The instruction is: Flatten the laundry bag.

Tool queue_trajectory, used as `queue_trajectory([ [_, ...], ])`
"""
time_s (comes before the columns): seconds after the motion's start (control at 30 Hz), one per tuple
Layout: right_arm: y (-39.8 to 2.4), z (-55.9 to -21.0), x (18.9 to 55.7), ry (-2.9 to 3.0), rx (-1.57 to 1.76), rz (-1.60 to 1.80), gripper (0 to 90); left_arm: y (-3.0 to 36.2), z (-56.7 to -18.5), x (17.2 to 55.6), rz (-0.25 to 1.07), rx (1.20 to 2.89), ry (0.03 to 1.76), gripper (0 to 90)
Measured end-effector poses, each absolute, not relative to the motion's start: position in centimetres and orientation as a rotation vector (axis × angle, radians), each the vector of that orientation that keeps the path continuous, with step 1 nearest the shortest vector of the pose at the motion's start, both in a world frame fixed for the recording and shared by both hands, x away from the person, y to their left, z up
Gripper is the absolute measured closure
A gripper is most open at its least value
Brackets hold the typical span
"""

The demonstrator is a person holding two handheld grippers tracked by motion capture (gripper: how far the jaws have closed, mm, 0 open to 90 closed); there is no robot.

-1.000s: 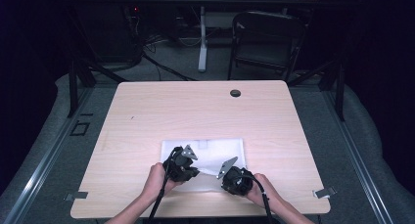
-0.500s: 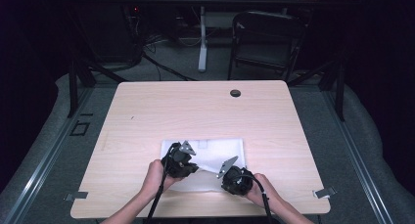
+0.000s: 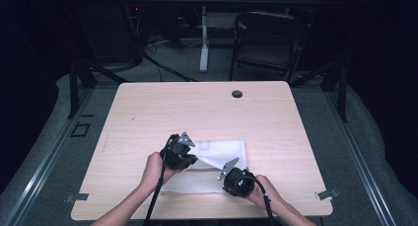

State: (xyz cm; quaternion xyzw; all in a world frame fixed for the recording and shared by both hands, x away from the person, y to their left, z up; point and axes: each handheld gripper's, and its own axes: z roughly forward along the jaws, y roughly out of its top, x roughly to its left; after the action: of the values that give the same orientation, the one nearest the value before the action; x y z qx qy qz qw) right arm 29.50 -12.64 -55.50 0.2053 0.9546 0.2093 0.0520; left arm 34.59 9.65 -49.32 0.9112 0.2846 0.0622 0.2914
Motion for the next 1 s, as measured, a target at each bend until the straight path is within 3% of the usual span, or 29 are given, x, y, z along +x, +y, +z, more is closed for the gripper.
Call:
queue_trajectory([
  [1.0,-12.8,-55.3,28.1,2.998,0.543,0.583,90.0,9.6,-45.8,35.3,0.252,2.421,0.773,86.6],
])
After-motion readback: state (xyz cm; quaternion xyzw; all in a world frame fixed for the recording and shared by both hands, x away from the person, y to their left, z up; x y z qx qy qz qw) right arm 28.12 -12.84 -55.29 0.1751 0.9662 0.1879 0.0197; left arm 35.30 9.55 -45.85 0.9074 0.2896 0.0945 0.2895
